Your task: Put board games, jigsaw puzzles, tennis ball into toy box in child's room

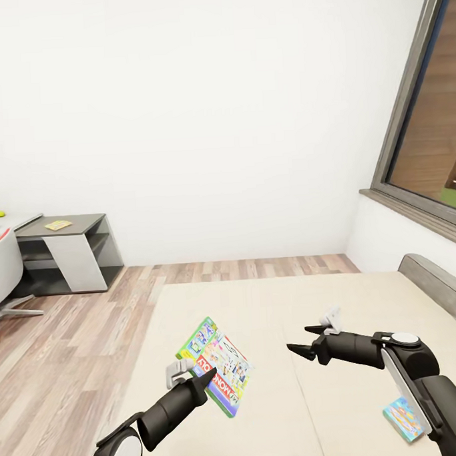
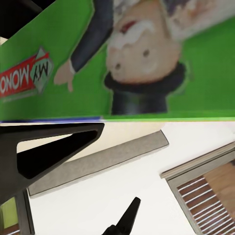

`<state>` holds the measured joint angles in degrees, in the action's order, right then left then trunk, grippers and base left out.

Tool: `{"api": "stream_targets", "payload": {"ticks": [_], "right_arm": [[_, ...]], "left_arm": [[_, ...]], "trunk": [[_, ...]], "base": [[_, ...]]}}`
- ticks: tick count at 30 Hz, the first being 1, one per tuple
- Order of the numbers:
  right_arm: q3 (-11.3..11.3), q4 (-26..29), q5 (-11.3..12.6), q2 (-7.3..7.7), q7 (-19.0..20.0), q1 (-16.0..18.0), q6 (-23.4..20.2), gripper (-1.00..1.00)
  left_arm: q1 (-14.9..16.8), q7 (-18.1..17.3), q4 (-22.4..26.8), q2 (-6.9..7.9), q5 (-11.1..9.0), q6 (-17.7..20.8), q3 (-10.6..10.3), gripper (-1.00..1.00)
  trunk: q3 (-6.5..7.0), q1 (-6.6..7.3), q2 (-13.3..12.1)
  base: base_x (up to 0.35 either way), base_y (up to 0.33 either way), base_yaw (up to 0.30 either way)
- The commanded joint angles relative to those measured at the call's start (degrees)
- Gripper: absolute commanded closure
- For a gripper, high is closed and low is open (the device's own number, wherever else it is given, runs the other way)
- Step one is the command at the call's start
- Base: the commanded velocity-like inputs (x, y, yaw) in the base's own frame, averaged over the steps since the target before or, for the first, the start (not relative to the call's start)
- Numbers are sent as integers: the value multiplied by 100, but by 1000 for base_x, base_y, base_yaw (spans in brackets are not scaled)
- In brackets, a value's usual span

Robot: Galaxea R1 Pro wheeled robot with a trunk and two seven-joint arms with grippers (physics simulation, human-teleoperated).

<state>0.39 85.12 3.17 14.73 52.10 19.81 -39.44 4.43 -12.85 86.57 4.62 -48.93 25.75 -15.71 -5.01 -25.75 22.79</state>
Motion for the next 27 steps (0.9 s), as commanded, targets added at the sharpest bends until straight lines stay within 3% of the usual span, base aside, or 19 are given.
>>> {"api": "stream_targets", "payload": {"ticks": [1,27], "right_arm": [[2,4,31,3,-6,6,-46,-100],[-4,4,25,3,-9,6,-46,-100]], "left_arm": [[6,1,2,3,-56,26,-2,100],[6,2,1,3,-56,26,-2,100]], "trunk": [[-13,-4,13],[-13,-4,13]], "base": [[0,295,0],[0,295,0]]}}
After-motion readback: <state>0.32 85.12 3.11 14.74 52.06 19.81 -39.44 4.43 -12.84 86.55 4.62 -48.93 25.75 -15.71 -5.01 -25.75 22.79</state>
